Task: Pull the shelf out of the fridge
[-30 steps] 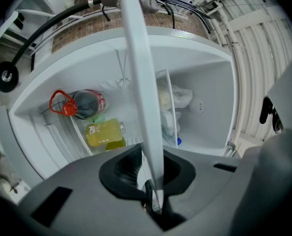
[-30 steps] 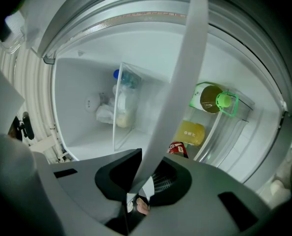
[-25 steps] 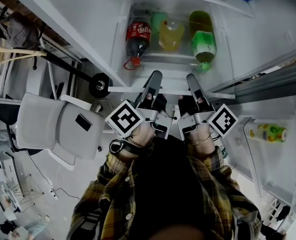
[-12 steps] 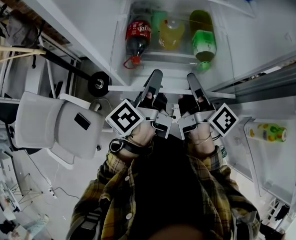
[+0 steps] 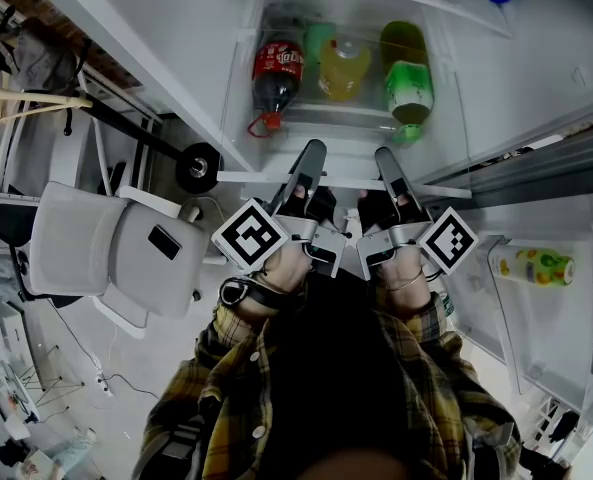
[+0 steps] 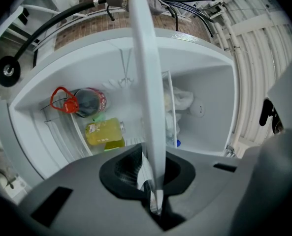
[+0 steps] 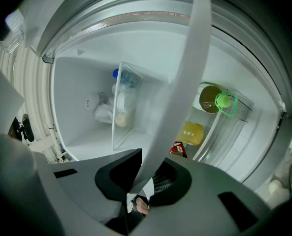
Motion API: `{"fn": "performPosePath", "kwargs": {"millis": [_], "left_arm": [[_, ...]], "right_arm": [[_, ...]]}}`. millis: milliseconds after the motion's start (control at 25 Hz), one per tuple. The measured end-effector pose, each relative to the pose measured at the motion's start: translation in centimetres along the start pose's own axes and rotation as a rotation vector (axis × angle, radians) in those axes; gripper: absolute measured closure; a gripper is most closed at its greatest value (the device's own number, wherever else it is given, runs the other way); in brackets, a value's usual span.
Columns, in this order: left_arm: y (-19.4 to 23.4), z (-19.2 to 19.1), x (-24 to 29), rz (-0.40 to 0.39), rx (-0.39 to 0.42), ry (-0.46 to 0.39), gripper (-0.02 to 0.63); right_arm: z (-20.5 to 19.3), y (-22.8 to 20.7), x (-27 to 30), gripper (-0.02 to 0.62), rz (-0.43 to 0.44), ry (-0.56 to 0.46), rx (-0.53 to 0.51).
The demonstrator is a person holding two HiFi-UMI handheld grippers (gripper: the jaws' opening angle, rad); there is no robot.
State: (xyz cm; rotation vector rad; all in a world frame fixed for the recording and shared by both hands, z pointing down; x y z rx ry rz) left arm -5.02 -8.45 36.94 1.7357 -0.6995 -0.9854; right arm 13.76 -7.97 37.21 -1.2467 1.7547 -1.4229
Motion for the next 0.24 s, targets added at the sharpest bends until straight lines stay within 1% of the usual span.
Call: {"fn": "performPosePath", "kwargs": {"millis": [240], "left_arm": [[-0.09, -0.07, 0.11, -0.002, 0.001, -0.001, 0.566]], "right_arm": [[0.1, 0.05, -0.03, 0.546, 0.0, 0.001, -0.001]]}}
Point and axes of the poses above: the fingertips, and each gripper's own axes: x forward along the fingers, y to its left, z out of its top, the point moved 8 cm from there along -x, backward along the fingers, and after that the axes turned 12 degrees about -z, right-handed, at the moved point
